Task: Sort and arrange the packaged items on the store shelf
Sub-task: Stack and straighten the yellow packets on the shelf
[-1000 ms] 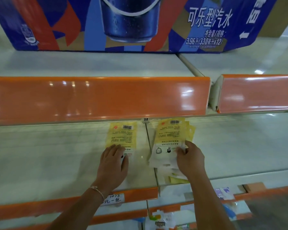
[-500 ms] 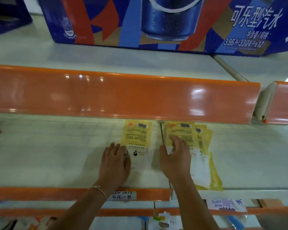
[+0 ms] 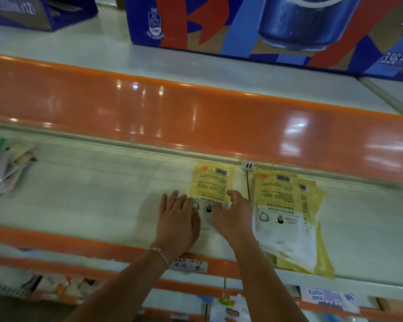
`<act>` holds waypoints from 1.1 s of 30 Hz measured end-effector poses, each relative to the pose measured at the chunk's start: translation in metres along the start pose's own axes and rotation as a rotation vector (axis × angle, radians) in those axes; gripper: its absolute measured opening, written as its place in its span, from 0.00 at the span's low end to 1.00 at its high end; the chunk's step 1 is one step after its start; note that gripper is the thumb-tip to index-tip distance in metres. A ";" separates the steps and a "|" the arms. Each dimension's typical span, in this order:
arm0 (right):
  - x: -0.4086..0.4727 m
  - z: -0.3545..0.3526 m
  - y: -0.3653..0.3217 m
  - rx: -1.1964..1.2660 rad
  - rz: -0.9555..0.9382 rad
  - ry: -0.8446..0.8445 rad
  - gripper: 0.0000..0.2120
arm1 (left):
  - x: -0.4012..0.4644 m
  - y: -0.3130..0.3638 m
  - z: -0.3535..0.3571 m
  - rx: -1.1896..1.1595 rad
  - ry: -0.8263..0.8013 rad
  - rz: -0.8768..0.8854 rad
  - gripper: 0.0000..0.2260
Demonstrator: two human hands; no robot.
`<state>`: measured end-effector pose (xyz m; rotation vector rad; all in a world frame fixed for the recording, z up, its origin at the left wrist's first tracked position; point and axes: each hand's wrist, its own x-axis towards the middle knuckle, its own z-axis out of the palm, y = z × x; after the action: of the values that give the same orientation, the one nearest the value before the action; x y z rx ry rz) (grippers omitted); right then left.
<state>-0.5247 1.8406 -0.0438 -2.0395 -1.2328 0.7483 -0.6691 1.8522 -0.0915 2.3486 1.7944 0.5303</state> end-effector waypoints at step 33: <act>-0.006 -0.099 0.053 0.215 0.095 0.088 0.25 | 0.008 0.039 -0.009 -0.284 -0.053 0.106 0.30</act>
<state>-0.4253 1.7940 -0.0193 -1.9422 -0.9686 0.7910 -0.6348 1.8476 -0.0696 2.2461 1.4686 0.6799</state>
